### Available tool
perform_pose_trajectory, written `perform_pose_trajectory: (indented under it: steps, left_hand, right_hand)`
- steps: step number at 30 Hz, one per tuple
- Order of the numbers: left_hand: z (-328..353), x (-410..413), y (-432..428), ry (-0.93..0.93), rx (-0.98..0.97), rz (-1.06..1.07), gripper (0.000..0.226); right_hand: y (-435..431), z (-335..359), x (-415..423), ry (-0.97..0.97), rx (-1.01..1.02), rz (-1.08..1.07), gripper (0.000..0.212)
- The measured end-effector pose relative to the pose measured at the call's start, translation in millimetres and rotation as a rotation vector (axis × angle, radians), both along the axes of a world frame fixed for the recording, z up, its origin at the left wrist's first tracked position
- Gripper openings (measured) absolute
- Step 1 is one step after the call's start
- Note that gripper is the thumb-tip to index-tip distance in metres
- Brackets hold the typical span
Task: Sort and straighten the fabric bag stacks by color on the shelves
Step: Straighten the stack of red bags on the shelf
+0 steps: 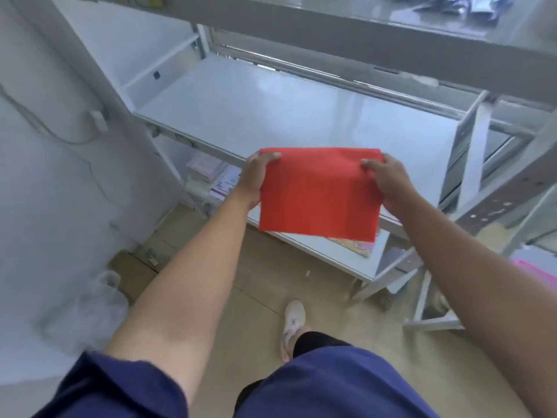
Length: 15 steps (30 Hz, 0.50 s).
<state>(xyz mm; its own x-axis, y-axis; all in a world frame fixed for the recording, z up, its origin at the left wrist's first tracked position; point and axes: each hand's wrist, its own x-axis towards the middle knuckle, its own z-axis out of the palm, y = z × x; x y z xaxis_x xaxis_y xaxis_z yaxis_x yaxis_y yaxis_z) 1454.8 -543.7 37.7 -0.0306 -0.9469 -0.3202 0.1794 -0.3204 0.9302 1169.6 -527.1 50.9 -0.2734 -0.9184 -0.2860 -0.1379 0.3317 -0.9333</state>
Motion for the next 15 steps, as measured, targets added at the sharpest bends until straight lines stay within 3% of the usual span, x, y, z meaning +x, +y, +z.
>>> perform_pose_trajectory:
  steps: [2,6,12,15]
  left_hand:
    - [10,-1,-41,-0.021,-0.012,-0.04,0.035]
    - [25,9,-131,-0.026,-0.088,-0.088,0.064]
    - [24,22,-214,0.178,-0.166,-0.203,0.035]
    - [-30,31,-244,0.024,-0.119,-0.196,0.036]
  right_hand:
    - [-30,1,2,-0.026,-0.009,-0.038,0.035]
    - [-88,24,17,-0.019,-0.157,-0.105,0.033]
    - [-139,28,41,0.014,-0.404,-0.249,0.044]
    - [-161,-24,50,0.08,-0.284,-0.253,0.059]
